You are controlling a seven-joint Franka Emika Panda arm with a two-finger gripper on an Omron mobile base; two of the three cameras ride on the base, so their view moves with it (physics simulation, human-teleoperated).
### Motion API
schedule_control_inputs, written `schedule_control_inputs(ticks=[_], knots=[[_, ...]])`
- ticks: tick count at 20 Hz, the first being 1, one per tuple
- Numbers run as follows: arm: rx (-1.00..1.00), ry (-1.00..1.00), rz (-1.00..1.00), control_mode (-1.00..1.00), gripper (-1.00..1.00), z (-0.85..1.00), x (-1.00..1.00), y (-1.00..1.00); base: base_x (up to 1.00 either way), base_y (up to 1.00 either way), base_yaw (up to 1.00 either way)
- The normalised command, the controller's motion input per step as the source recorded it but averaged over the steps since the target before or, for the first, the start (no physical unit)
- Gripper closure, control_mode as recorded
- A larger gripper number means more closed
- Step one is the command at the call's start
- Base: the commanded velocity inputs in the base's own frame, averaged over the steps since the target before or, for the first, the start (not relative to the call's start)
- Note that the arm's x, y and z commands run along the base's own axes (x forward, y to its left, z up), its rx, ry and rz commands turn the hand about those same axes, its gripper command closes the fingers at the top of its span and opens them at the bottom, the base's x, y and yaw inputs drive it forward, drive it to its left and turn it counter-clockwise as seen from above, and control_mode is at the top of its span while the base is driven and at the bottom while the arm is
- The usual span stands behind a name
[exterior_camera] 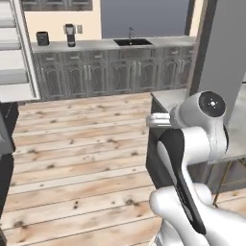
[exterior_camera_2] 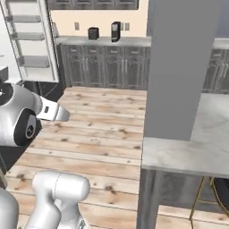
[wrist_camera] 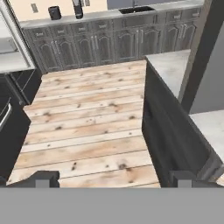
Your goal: There is a bowl on the dining counter. Grab a lemon wedge from the fridge and place it in the bowl. Then get the liquor bottle and glass cup from the cabinet and place them next to the bowl.
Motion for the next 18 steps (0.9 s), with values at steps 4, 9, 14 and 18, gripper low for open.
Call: schedule_control_inputs(ticks=[4, 9, 14, 18], knots=[[0.00, 0.00, 0.00, 1.00, -1.00, 0.00, 0.00, 0.00, 0.98, 0.49, 0.00], [0.00, 0.00, 0.00, 1.00, -1.00, 0.00, 0.00, 0.00, 1.00, 0.04, 0.00], [0.00, 0.00, 0.00, 1.00, -1.00, 0.00, 0.00, 0.00, 1.00, 0.00, 0.01], [0.00, 0.00, 0.00, 1.00, -1.00, 0.00, 0.00, 0.00, 1.00, 0.00, 0.00]])
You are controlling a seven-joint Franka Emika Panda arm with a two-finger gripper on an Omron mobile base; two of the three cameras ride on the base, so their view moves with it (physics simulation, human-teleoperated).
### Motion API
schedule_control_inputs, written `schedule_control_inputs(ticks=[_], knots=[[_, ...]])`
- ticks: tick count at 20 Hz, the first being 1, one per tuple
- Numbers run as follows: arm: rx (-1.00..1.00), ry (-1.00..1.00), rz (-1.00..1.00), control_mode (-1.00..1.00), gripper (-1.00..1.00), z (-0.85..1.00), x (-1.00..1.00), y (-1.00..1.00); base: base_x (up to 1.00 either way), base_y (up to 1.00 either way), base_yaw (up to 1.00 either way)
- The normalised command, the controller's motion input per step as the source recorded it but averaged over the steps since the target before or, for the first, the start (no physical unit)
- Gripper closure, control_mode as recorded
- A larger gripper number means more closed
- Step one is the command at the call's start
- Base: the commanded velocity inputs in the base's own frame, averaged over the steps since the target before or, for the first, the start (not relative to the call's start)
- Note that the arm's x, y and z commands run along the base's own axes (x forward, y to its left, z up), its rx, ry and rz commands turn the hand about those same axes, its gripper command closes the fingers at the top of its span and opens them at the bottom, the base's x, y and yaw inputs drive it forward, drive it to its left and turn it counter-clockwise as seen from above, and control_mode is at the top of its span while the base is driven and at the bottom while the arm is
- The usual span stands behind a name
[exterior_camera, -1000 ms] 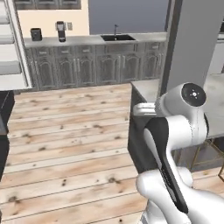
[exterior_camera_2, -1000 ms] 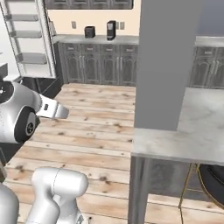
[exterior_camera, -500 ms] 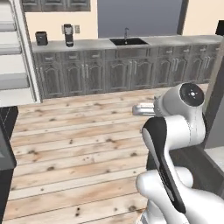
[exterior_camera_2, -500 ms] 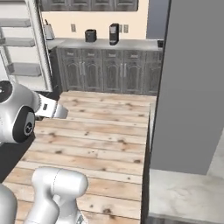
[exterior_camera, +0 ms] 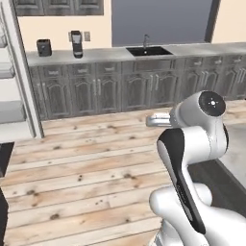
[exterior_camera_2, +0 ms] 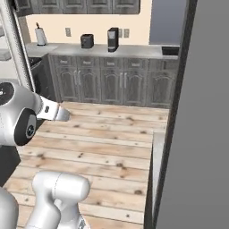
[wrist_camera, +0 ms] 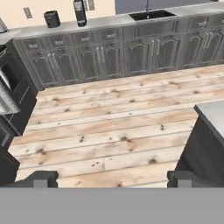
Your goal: There is a bowl on the dining counter. Grab a lemon wedge from the fridge and place it in the bowl. Then get the liquor bottle and glass cup from the cabinet and place them next to the bowl.
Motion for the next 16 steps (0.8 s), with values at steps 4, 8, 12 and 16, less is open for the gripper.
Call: schedule_control_inputs(ticks=[4, 8, 12, 16], knots=[[0.00, 0.00, 0.00, 1.00, -1.00, 0.00, 0.00, 0.00, 1.00, 0.00, 0.02], [0.00, 0.00, 0.00, 1.00, -1.00, 0.00, 0.00, 0.00, 1.00, 0.00, 0.21], [0.00, 0.00, 0.00, 1.00, -1.00, 0.00, 0.00, 0.00, 1.00, 0.00, 0.35], [0.00, 0.00, 0.00, 1.00, -1.00, 0.00, 0.00, 0.00, 1.00, -0.01, 0.43]])
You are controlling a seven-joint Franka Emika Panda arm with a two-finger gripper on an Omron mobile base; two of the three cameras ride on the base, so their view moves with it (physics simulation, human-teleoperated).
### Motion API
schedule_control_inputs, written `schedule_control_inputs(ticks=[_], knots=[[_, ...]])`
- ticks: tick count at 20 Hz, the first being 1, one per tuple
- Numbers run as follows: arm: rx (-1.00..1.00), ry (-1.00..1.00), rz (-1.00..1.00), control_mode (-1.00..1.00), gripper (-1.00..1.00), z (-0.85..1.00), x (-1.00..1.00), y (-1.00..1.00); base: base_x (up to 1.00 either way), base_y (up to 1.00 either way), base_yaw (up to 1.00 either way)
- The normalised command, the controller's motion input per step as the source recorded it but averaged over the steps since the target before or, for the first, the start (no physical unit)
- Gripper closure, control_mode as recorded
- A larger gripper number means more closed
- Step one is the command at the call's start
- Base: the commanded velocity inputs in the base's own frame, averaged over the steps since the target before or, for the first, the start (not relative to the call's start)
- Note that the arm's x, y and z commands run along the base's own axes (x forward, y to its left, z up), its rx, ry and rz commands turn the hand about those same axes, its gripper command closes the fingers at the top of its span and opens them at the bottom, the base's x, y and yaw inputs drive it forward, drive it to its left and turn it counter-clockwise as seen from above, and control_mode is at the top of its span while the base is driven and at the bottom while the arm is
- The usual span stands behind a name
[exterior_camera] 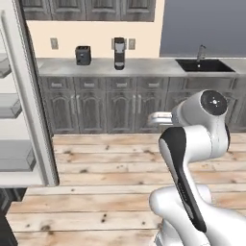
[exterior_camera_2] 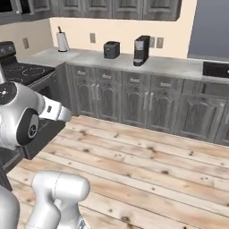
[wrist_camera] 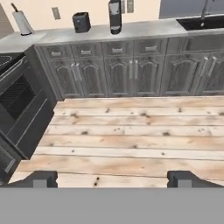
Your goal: There is a bowl on the dining counter. Grab a lemon wedge from the fridge and place it in the bowl. Then get the liquor bottle and glass cup from the cabinet and place them next to the bowl.
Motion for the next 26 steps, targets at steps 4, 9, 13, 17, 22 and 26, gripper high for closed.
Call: schedule_control_inputs(ticks=[4, 9, 13, 17, 22, 26], knots=[[0.00, 0.00, 0.00, 1.00, -1.00, 0.00, 0.00, 0.00, 1.00, -0.08, 0.49], [0.00, 0.00, 0.00, 1.00, -1.00, 0.00, 0.00, 0.00, 1.00, -0.12, 0.51], [0.00, 0.00, 0.00, 1.00, -1.00, 0.00, 0.00, 0.00, 1.00, -0.13, 0.52], [0.00, 0.00, 0.00, 1.00, -1.00, 0.00, 0.00, 0.00, 0.95, -0.11, 0.55], [0.00, 0.00, 0.00, 1.00, -1.00, 0.00, 0.00, 0.00, 0.86, -0.08, 0.58], [0.00, 0.00, 0.00, 1.00, -1.00, 0.00, 0.00, 0.00, 0.85, -0.08, 0.58]])
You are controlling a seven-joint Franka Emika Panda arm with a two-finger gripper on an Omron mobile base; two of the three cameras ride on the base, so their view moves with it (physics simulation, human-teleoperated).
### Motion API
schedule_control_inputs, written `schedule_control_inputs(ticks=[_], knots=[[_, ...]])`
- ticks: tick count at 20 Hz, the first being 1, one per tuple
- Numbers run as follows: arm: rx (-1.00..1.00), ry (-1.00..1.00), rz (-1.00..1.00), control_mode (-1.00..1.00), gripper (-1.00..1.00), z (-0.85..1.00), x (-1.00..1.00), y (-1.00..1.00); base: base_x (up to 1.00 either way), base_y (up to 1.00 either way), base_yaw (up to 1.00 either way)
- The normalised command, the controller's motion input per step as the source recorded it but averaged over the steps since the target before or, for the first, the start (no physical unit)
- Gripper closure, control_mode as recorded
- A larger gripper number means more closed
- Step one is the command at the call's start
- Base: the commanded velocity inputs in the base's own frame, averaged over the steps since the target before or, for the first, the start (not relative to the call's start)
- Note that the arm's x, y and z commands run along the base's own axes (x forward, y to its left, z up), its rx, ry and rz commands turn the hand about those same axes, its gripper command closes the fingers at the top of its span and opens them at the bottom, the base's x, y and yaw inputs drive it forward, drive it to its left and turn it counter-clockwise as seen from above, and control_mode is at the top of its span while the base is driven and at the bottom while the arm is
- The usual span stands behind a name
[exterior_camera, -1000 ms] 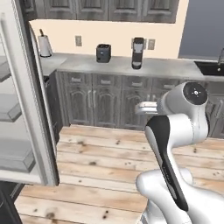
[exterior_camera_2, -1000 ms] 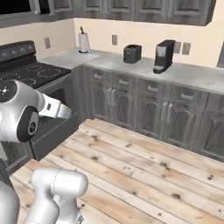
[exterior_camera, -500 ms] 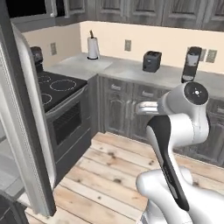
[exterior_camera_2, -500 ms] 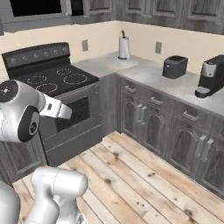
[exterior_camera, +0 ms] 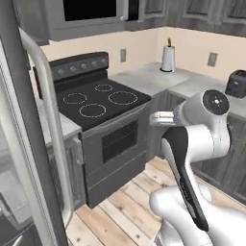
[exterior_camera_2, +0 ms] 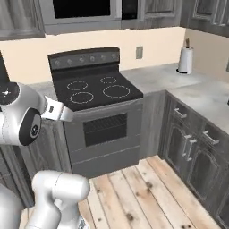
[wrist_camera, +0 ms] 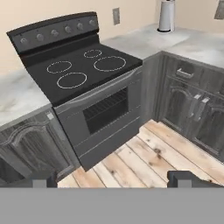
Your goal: There is a bowl on the dining counter. Grab a lemon wedge from the fridge and place it in the bowl. Then get the liquor bottle and glass cup from the cabinet and place them next to the bowl.
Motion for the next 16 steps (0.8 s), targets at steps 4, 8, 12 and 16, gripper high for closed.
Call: schedule_control_inputs(ticks=[4, 8, 12, 16], knots=[[0.00, 0.00, 0.00, 1.00, -1.00, 0.00, 0.00, 0.00, 0.90, -0.10, 0.57], [0.00, 0.00, 0.00, 1.00, -1.00, 0.00, 0.00, 0.00, 0.91, -0.11, 0.57], [0.00, 0.00, 0.00, 1.00, -1.00, 0.00, 0.00, 0.00, 0.90, -0.11, 0.57], [0.00, 0.00, 0.00, 1.00, -1.00, 0.00, 0.00, 0.00, 0.88, -0.14, 0.56]])
